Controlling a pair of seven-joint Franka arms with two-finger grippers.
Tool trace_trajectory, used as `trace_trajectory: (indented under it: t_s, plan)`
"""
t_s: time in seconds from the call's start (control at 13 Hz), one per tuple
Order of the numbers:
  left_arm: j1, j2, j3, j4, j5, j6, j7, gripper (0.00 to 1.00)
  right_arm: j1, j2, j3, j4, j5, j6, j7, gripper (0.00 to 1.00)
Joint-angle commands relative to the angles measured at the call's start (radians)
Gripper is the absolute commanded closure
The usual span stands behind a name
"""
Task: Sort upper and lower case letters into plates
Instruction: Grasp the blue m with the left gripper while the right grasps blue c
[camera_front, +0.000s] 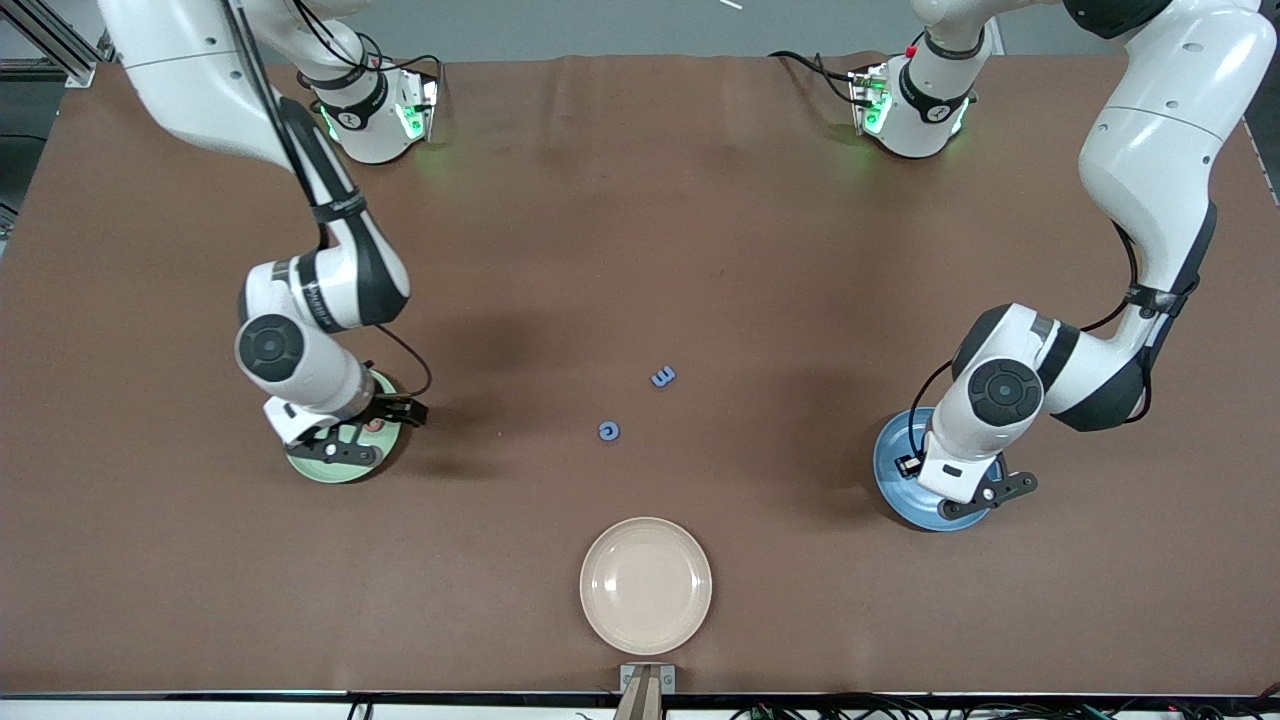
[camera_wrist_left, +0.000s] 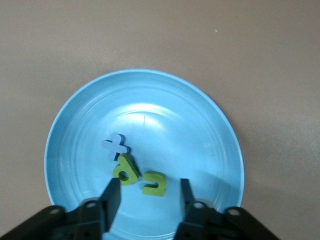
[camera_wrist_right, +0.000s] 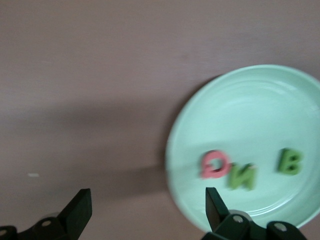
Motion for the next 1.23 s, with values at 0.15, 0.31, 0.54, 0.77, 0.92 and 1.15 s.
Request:
trace_trajectory:
  t_s: [0.15, 0.31, 0.54, 0.77, 0.92, 1.15]
  plan:
    - [-0.052, -0.011, -0.05, 0.015, -0.01, -0.012, -0.275, 0.0, 0.21, 0.137, -0.004, 0.197, 0.015, -0.019, 0.396, 0.0]
    - [-0.054, -0.008, -0.096, 0.012, -0.012, -0.012, -0.377, 0.0, 0.282, 0.224, -0.004, 0.305, 0.013, -0.017, 0.504, 0.0]
    - [-0.118, -0.005, -0.113, 0.018, -0.11, -0.012, -0.457, 0.0, 0.336, 0.31, -0.004, 0.389, -0.002, -0.006, 0.488, 0.0]
    - [-0.201, 0.013, -0.11, 0.018, -0.168, 0.027, -0.619, 0.06, 0.367, 0.395, -0.006, 0.498, -0.005, -0.006, 0.454, 0.15]
    - [-0.268, 0.041, -0.108, 0.019, -0.168, 0.064, -0.74, 0.1, 0.373, 0.432, -0.006, 0.538, -0.007, -0.005, 0.46, 0.19]
    - [-0.377, 0.085, -0.082, 0.059, -0.168, 0.069, -0.786, 0.2, 0.379, 0.443, -0.006, 0.545, -0.007, -0.003, 0.464, 0.32]
